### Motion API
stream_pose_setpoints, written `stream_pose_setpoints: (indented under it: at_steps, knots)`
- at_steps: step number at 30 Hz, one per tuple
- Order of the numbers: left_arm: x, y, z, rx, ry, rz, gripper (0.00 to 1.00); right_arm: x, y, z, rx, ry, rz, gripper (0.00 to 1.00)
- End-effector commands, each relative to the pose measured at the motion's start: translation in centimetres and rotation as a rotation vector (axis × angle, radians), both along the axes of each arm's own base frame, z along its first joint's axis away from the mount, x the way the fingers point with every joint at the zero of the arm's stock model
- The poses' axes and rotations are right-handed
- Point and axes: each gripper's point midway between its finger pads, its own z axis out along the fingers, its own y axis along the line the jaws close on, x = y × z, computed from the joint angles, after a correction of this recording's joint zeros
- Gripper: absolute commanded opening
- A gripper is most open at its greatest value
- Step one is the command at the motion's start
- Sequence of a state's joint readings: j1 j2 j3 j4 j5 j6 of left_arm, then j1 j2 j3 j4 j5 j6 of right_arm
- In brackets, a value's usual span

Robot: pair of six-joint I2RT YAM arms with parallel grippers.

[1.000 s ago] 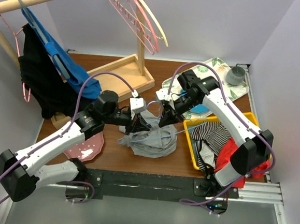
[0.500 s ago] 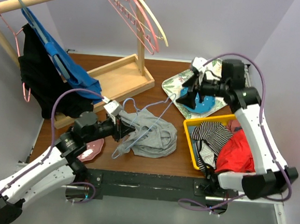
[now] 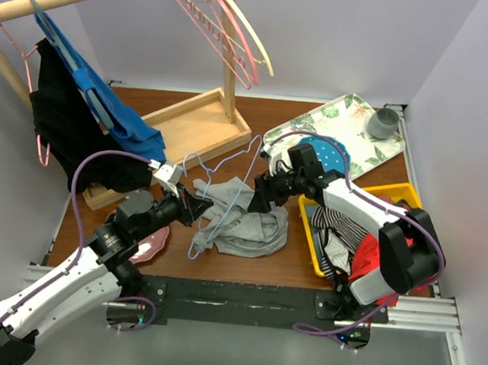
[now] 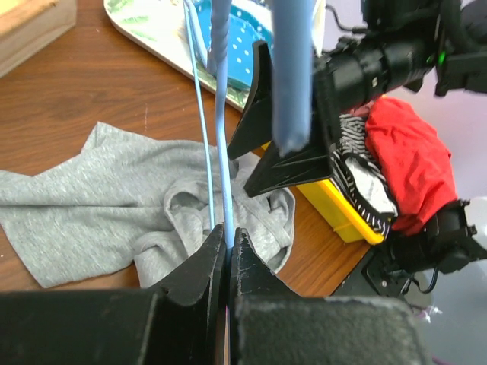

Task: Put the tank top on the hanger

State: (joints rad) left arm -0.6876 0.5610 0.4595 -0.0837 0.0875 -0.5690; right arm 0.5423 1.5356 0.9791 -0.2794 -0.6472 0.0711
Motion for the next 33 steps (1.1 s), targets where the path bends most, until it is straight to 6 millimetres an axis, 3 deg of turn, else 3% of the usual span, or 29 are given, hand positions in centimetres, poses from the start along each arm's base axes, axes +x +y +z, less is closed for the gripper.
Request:
stream_pose_setpoints:
  at_steps: [1, 16, 26, 29, 31, 32, 33]
  knots:
    - [0.9, 0.6, 2.7, -0.085, -0.056, 0.068, 0.00, 2.9, 1.0, 0.7, 0.038, -0.054, -0.143, 0.72]
    - [1.5, 2.4, 2.3, -0.049, -0.044, 0.168, 0.00, 1.7, 1.0, -3.1, -0.023, 0.014, -0.155, 0.64]
    - [1.3, 2.5, 3.0, -0.034, -0.074, 0.154, 0.00, 0.8, 1.4, -4.4, -0.061, 0.044, -0.130, 0.49]
    - [1.1, 2.5, 3.4, -0.029, -0.093, 0.141, 0.00, 0.8, 1.5, -4.3, -0.058, 0.049, -0.123, 0.36]
    - [1.0, 2.4, 3.7, -0.027, -0.109, 0.127, 0.00, 1.1, 1.8, -3.6, -0.046, 0.032, -0.108, 0.19]
    - [0.7, 2.2, 3.9, -0.022, -0.124, 0.106, 0.00, 0.9, 1.9, -3.2, -0.046, 0.040, -0.095, 0.01]
    - [0.6, 2.1, 4.0, -0.018, -0.136, 0.093, 0.00, 1.6, 2.4, -1.4, -0.022, 0.004, -0.088, 0.00]
